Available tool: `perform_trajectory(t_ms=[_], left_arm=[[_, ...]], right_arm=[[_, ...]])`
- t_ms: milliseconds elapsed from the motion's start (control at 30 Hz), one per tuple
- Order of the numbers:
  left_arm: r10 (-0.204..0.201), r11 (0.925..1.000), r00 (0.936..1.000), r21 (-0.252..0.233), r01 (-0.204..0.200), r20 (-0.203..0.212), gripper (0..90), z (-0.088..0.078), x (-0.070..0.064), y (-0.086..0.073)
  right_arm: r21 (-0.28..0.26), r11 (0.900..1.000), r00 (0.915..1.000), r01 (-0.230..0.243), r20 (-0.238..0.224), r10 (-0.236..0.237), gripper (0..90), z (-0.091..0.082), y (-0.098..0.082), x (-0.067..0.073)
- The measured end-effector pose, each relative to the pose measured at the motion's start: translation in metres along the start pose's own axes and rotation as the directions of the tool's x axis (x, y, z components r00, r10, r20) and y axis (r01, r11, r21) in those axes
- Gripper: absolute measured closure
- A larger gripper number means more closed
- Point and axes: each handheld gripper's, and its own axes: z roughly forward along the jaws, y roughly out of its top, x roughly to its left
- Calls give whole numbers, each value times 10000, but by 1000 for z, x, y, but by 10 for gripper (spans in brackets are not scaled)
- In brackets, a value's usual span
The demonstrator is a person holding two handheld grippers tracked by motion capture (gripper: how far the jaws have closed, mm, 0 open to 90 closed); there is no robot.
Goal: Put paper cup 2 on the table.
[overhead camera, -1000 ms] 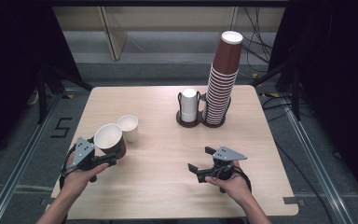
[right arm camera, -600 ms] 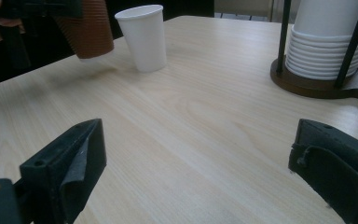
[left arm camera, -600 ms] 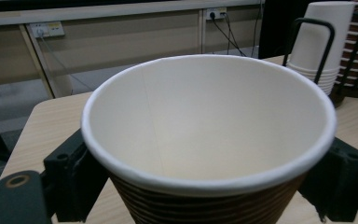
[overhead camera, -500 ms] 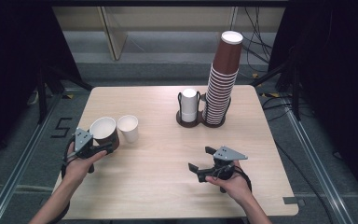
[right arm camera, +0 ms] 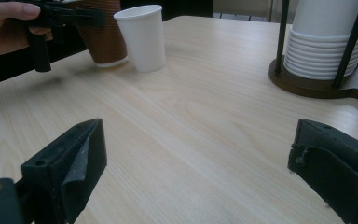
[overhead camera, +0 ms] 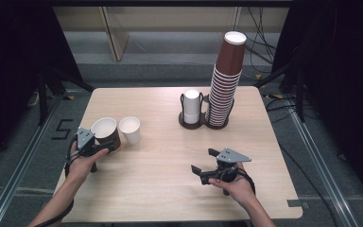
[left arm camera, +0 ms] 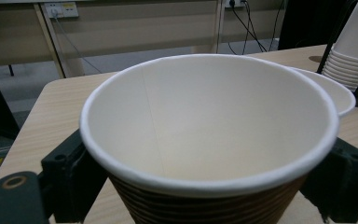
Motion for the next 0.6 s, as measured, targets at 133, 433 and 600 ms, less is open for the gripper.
perform_trajectory(t_ms=[133, 433, 600], left_arm=[[-70, 10000, 10000, 15, 70, 47, 109, 2, 1, -2], [-133, 9999, 9996, 76, 131, 252, 62, 3, 1, -4], [91, 9999, 9998, 101, -93, 177, 0, 2, -1, -3]], right_arm=[[176, 9997, 9998, -188, -105, 190, 45, 0, 0, 1], [201, 9998, 9999, -5, -143, 8, 45, 0, 0, 1], [-57, 9998, 9996, 206, -190, -207, 46, 2, 0, -1]])
